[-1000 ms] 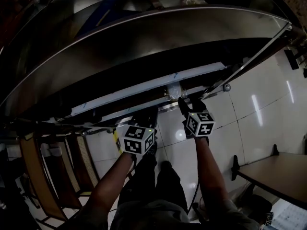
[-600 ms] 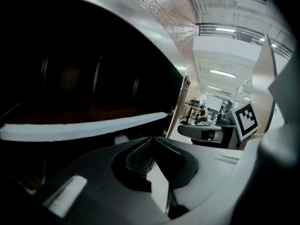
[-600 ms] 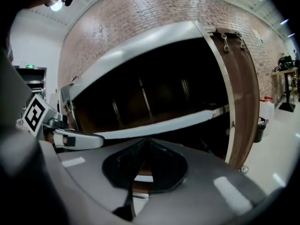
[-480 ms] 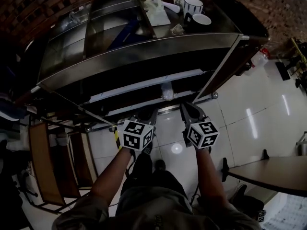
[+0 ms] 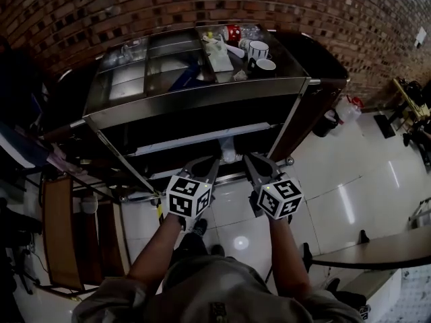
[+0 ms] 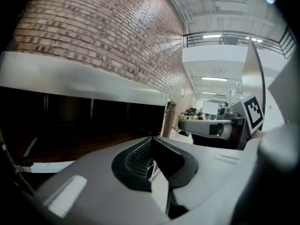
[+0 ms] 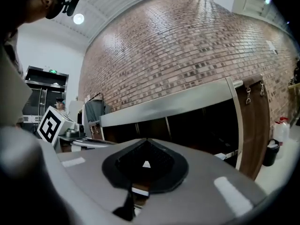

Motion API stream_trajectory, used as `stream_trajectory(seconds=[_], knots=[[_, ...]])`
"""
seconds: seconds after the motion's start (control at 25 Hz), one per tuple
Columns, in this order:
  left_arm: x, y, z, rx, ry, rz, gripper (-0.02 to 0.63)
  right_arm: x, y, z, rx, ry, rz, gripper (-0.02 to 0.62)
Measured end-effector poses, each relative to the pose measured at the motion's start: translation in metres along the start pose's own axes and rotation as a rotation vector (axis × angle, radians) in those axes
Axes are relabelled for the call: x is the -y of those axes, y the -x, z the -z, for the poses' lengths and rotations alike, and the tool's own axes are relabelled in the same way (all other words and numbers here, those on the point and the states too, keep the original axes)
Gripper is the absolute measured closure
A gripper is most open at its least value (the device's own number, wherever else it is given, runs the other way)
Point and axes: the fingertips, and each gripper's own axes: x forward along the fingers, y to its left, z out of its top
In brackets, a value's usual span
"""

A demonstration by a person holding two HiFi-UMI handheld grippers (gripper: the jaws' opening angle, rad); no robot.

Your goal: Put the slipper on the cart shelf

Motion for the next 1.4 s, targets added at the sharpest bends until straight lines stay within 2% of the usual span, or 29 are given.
stream_trajectory(seconds=[0.4, 1.4], knots=[[0.015, 0.017, -0.022, 0.048, -0.025, 0.016, 0.598, -0.022, 0.007, -0.031, 0.046, 0.054, -0.041, 0.595], [0.027, 0.012, -0.031, 0.075, -0.033, 0.031, 0.598, -0.023, 0.011, -0.037, 0.062, 0.080, -0.049, 0.595]])
